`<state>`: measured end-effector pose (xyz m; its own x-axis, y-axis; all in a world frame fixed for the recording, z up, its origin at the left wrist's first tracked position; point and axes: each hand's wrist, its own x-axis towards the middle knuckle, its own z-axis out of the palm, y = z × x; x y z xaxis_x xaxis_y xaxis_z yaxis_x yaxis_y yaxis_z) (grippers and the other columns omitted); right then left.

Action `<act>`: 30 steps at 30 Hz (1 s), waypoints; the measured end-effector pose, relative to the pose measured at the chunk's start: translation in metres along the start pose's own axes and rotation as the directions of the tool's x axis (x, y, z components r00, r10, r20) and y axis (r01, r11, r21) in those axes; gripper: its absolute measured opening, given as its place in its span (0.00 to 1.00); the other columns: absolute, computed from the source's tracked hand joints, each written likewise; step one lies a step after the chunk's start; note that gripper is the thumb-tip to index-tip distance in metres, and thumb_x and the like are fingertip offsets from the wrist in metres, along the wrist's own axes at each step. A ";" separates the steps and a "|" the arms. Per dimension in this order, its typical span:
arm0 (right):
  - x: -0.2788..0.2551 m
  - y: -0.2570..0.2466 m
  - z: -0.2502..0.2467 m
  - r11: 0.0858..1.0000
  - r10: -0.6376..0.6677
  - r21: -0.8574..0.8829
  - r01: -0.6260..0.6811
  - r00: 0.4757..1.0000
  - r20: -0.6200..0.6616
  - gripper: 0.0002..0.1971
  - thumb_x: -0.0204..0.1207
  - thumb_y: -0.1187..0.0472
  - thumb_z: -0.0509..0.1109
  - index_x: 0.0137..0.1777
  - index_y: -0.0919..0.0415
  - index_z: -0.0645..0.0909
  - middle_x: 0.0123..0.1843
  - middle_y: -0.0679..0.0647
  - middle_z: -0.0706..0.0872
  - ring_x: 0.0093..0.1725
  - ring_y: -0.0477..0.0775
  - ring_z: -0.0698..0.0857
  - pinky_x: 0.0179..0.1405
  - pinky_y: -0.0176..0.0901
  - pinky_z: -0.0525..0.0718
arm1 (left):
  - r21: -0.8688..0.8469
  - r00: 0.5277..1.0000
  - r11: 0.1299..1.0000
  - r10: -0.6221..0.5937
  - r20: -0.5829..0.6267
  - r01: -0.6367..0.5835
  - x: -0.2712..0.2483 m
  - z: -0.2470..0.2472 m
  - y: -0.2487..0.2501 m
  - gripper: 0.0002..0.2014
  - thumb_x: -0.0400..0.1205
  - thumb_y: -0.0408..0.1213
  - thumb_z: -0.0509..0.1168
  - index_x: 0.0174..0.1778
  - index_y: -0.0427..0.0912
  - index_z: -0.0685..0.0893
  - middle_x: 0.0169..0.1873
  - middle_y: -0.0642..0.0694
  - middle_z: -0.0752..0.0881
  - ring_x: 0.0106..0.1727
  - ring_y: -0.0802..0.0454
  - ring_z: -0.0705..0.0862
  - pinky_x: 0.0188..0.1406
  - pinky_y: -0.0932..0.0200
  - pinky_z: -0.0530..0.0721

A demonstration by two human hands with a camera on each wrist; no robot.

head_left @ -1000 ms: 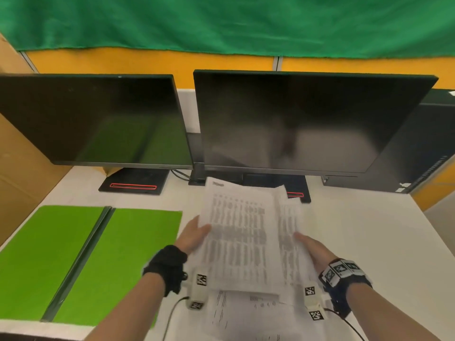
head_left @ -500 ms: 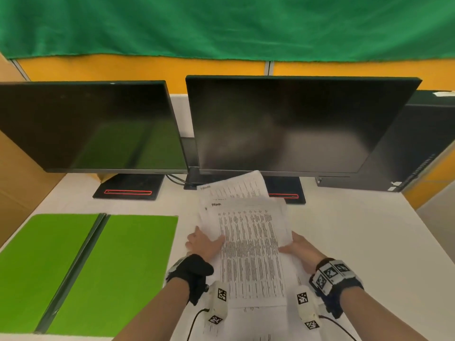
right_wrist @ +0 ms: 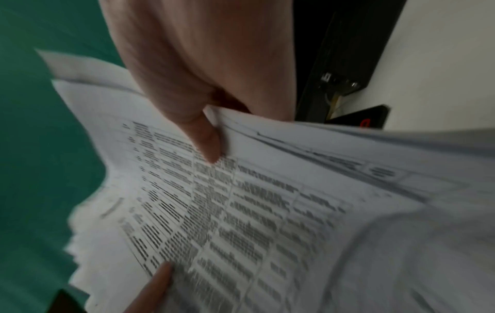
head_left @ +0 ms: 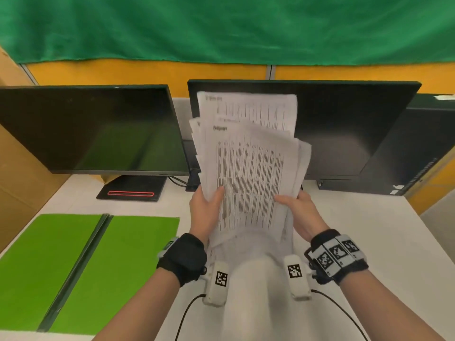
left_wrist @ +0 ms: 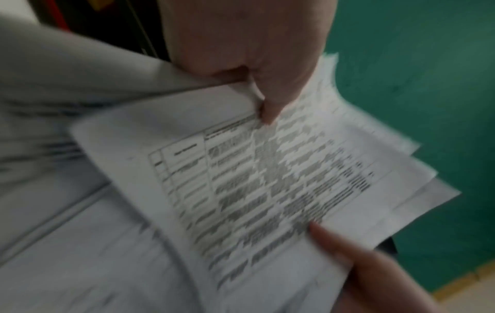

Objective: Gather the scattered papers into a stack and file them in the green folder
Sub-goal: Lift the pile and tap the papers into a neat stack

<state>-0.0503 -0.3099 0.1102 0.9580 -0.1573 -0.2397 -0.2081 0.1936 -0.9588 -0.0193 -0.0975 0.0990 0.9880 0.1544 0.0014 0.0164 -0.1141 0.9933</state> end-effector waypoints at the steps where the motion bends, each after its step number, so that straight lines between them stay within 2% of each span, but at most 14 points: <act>1: -0.001 -0.005 0.005 0.998 -0.053 0.038 0.054 0.999 -0.010 0.19 0.77 0.73 0.67 0.66 0.61 0.80 0.63 0.60 0.87 0.65 0.60 0.84 0.70 0.60 0.78 | -0.026 0.996 0.997 0.078 -0.031 -0.079 -0.004 0.003 0.007 0.18 0.82 0.36 0.66 0.68 0.37 0.79 0.57 0.48 0.86 0.57 0.54 0.85 0.54 0.72 0.84; 4: -0.008 -0.011 0.020 0.979 -0.199 0.041 0.198 0.980 0.010 0.21 0.75 0.75 0.69 0.66 0.57 0.80 0.61 0.52 0.88 0.63 0.54 0.86 0.67 0.52 0.81 | -0.039 0.968 0.968 0.248 -0.025 -0.249 -0.012 0.009 0.014 0.17 0.83 0.33 0.65 0.69 0.45 0.78 0.59 0.54 0.86 0.60 0.65 0.84 0.58 0.78 0.80; 6: -0.008 -0.010 0.021 0.974 -0.228 0.012 0.228 0.972 0.049 0.28 0.72 0.75 0.73 0.71 0.58 0.76 0.63 0.53 0.87 0.64 0.51 0.86 0.66 0.48 0.83 | -0.051 0.962 0.962 0.270 0.036 -0.268 -0.013 0.009 0.009 0.17 0.82 0.32 0.66 0.61 0.59 0.75 0.55 0.62 0.84 0.56 0.76 0.84 0.54 0.79 0.79; 7: -0.006 -0.007 0.018 0.978 -0.206 0.006 0.206 0.977 0.049 0.30 0.70 0.73 0.75 0.73 0.57 0.76 0.65 0.54 0.87 0.65 0.51 0.86 0.66 0.50 0.82 | -0.049 0.964 0.965 0.261 0.049 -0.258 -0.012 0.007 0.006 0.18 0.81 0.32 0.67 0.57 0.61 0.75 0.53 0.64 0.84 0.53 0.78 0.84 0.51 0.79 0.80; 9: -0.003 -0.004 0.012 0.987 -0.162 0.017 0.162 0.987 0.016 0.32 0.68 0.68 0.79 0.72 0.57 0.76 0.66 0.56 0.87 0.65 0.54 0.86 0.68 0.57 0.81 | -0.041 0.972 0.972 0.234 0.031 -0.233 -0.007 0.001 -0.003 0.16 0.79 0.34 0.70 0.55 0.57 0.76 0.50 0.63 0.86 0.49 0.76 0.85 0.47 0.77 0.81; 11: 0.001 0.000 0.011 0.989 -0.143 0.046 0.144 0.990 -0.021 0.34 0.63 0.62 0.81 0.71 0.59 0.77 0.65 0.58 0.87 0.65 0.58 0.86 0.69 0.63 0.80 | -0.034 0.980 0.979 0.201 -0.007 -0.201 0.001 -0.003 -0.012 0.16 0.76 0.36 0.73 0.57 0.47 0.76 0.47 0.60 0.87 0.44 0.74 0.86 0.43 0.79 0.80; 13: 0.002 0.000 0.019 0.990 -0.124 0.063 0.126 0.991 -0.044 0.34 0.60 0.60 0.82 0.69 0.60 0.77 0.64 0.61 0.87 0.64 0.62 0.86 0.69 0.66 0.79 | -0.061 0.988 0.986 0.151 -0.033 -0.153 0.008 -0.003 -0.014 0.19 0.75 0.37 0.75 0.58 0.44 0.76 0.48 0.54 0.88 0.45 0.70 0.87 0.42 0.79 0.81; 15: 0.005 -0.001 0.026 0.993 -0.107 0.047 0.110 0.992 -0.073 0.27 0.66 0.65 0.79 0.67 0.62 0.78 0.63 0.64 0.87 0.64 0.65 0.85 0.69 0.64 0.78 | -0.120 0.994 0.987 0.102 -0.042 -0.106 0.016 -0.005 -0.013 0.19 0.75 0.36 0.75 0.58 0.44 0.75 0.53 0.47 0.88 0.53 0.56 0.88 0.51 0.69 0.86; 17: 0.010 -0.003 0.027 0.993 -0.099 0.050 0.104 0.991 -0.095 0.27 0.67 0.66 0.78 0.67 0.62 0.77 0.63 0.63 0.87 0.64 0.63 0.85 0.69 0.61 0.78 | -0.195 0.997 0.978 0.062 -0.038 -0.069 0.023 -0.010 -0.013 0.19 0.74 0.35 0.75 0.56 0.46 0.75 0.58 0.42 0.87 0.59 0.46 0.87 0.60 0.52 0.86; 20: 0.014 -0.004 0.031 0.994 -0.062 0.087 0.071 0.992 -0.107 0.35 0.61 0.63 0.79 0.71 0.59 0.74 0.66 0.59 0.85 0.65 0.59 0.84 0.69 0.61 0.78 | -0.217 0.999 0.975 0.044 -0.008 -0.045 0.027 -0.013 -0.013 0.19 0.74 0.35 0.75 0.53 0.56 0.76 0.60 0.44 0.87 0.62 0.47 0.86 0.65 0.46 0.82; 22: 0.016 -0.008 0.037 0.996 -0.049 0.065 0.055 0.995 -0.087 0.31 0.64 0.67 0.75 0.69 0.57 0.73 0.66 0.57 0.82 0.63 0.57 0.83 0.61 0.57 0.81 | -0.203 0.999 0.979 0.042 0.015 -0.038 0.027 -0.011 -0.011 0.19 0.74 0.37 0.75 0.53 0.59 0.75 0.59 0.47 0.86 0.62 0.49 0.85 0.67 0.46 0.81; 25: 0.020 -0.012 0.035 0.992 -0.059 0.101 0.070 0.993 -0.102 0.28 0.68 0.74 0.68 0.69 0.61 0.72 0.64 0.60 0.82 0.60 0.60 0.84 0.47 0.49 0.82 | -0.222 1.000 0.975 0.026 0.002 -0.025 0.032 -0.012 -0.008 0.17 0.76 0.33 0.73 0.55 0.51 0.75 0.54 0.50 0.87 0.58 0.50 0.86 0.67 0.40 0.82; 27: 0.021 -0.012 0.036 0.991 -0.063 0.107 0.074 0.993 -0.096 0.28 0.70 0.74 0.67 0.70 0.57 0.72 0.66 0.58 0.83 0.62 0.58 0.84 0.53 0.53 0.84 | -0.205 0.999 0.978 0.037 0.020 -0.032 0.033 -0.012 -0.010 0.20 0.74 0.37 0.74 0.57 0.54 0.75 0.58 0.48 0.87 0.61 0.48 0.85 0.69 0.40 0.80; 30: 0.023 -0.013 0.047 0.998 -0.058 0.008 0.059 0.997 -0.047 0.21 0.72 0.70 0.67 0.58 0.45 0.73 0.66 0.59 0.81 0.65 0.60 0.81 0.68 0.65 0.78 | -0.129 0.996 0.991 0.034 0.083 -0.023 0.034 -0.007 -0.015 0.26 0.69 0.47 0.74 0.61 0.59 0.73 0.67 0.46 0.82 0.69 0.47 0.81 0.72 0.41 0.77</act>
<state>-0.0164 -0.2703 0.1247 0.9583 -0.2133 -0.1902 -0.1498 0.1918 -0.9699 0.0134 -0.0841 0.0851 0.9974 0.0681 0.0255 -0.0262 0.0103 0.9996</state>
